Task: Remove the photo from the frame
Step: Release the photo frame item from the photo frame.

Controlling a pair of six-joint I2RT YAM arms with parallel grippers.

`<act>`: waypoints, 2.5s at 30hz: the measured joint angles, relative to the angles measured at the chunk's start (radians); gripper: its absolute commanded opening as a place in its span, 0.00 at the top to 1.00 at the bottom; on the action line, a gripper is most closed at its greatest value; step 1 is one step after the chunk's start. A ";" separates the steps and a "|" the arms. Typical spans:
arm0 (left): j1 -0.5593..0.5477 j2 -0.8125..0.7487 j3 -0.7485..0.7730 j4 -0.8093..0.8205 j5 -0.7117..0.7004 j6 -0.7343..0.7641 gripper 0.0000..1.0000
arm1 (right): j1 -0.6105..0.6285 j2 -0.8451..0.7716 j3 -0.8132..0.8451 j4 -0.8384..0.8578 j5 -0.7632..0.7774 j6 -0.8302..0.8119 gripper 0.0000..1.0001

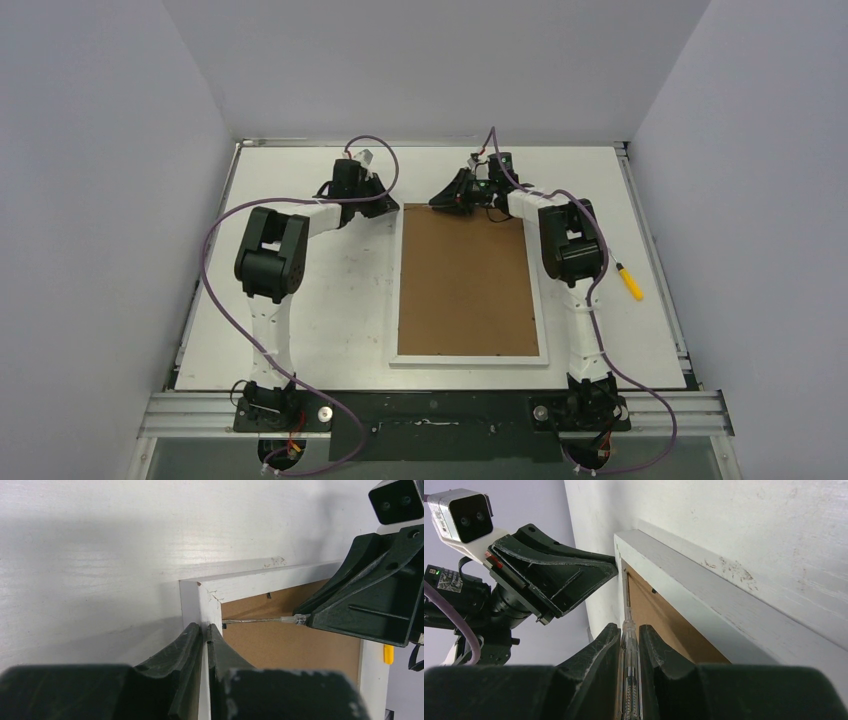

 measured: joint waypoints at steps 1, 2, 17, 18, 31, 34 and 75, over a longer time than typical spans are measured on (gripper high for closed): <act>0.000 0.000 0.001 0.000 0.002 0.000 0.93 | 0.001 0.000 0.000 0.003 0.000 0.003 0.95; 0.001 0.002 0.002 0.000 0.004 0.000 0.93 | 0.002 0.002 0.000 0.009 -0.001 0.008 0.95; 0.008 0.009 0.011 0.000 0.018 -0.003 0.94 | 0.008 0.013 -0.022 0.069 -0.015 0.058 0.95; 0.008 0.009 0.011 0.000 0.017 -0.003 0.94 | 0.008 0.011 -0.024 0.069 -0.014 0.057 0.95; 0.001 0.009 0.011 0.000 0.025 -0.003 0.91 | -0.011 -0.022 -0.084 0.072 -0.018 0.004 0.95; -0.002 0.009 0.011 -0.002 0.027 -0.002 0.83 | -0.013 -0.024 -0.089 0.072 -0.023 -0.007 0.95; -0.049 0.009 -0.022 0.019 0.090 0.039 0.50 | -0.073 -0.142 -0.193 -0.033 0.022 -0.118 0.95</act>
